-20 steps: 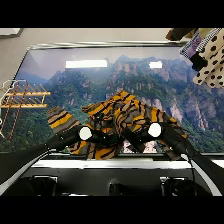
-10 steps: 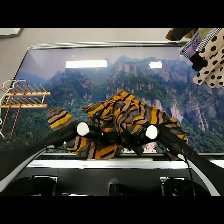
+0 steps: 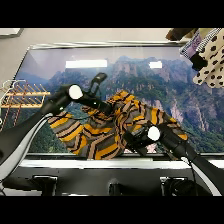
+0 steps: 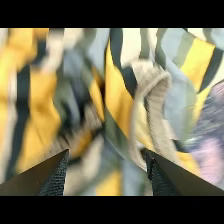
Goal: Fold the clothes and pants, and hang the long-sleeved shirts on hangers.
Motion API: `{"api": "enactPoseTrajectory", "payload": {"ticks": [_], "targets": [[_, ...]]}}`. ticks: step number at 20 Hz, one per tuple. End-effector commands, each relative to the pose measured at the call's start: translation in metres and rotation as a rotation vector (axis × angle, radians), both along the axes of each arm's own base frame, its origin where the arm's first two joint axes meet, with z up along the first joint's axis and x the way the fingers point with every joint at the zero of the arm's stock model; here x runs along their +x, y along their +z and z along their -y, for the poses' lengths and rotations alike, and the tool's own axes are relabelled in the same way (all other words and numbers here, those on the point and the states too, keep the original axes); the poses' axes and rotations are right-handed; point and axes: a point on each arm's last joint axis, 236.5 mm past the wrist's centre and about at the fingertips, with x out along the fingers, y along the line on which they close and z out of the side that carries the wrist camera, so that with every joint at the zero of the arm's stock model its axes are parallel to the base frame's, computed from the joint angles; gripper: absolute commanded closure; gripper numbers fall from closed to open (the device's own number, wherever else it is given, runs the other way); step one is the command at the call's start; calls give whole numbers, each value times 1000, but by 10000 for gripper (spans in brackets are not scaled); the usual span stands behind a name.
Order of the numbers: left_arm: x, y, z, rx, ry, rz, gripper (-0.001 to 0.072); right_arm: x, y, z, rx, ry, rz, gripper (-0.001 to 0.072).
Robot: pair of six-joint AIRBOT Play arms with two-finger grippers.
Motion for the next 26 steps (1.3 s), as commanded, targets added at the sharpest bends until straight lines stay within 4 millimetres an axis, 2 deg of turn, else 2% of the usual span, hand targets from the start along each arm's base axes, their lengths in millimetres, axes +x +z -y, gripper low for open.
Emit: {"api": "enactPoseTrajectory", "payload": {"ticks": [1, 3, 5, 10, 11, 13, 14, 15, 19, 20, 21, 22, 23, 24, 25, 26], "targets": [[1, -14, 32, 102, -456, 260, 192, 1, -3, 7, -33, 18, 14, 687], [-10, -20, 55, 74, -554, 313, 193, 2, -5, 10, -48, 22, 23, 686], [-13, -25, 70, 79, -622, 379, 194, 3, -5, 12, -56, 27, 30, 686], [5, -32, 96, 73, -578, 494, 197, 5, -7, 17, -76, 38, 43, 686], [6, -37, 97, 79, -576, 496, 255, 6, -8, 18, -82, 41, 46, 686], [6, -51, 96, 89, -580, 475, 301, 6, -8, 18, -85, 43, 48, 686], [6, -57, 96, 93, -582, 466, 383, 5, -8, 18, -85, 43, 47, 686], [6, -62, 95, 98, -584, 459, 418, 5, -8, 18, -84, 43, 47, 686], [7, -74, 92, 113, -582, 444, 477, 5, -8, 18, -83, 42, 45, 686], [9, -73, 91, 107, -556, 429, 679, 4, -8, 18, -84, 45, 40, 686], [13, -68, 92, 99, -512, 413, 678, 1, -7, 20, -90, 58, 32, 686], [22, -56, 91, 91, -453, 410, 679, 8, -4, 30, -121, 112, 70, 687], [36, -39, 89, 85, -387, 421, 679, 21, 5, 49, -175, 153, 108, 687], [56, -14, 84, 71, -306, 442, 680, 41, 22, 74, -234, 163, 139, 687], [75, 16, 78, 50, -235, 469, 680, 70, 49, 101, -272, 158, 197, 687], [92, 49, 69, 34, -179, 500, 681, 103, 81, 120, -273, 124, 288, 687]]}}
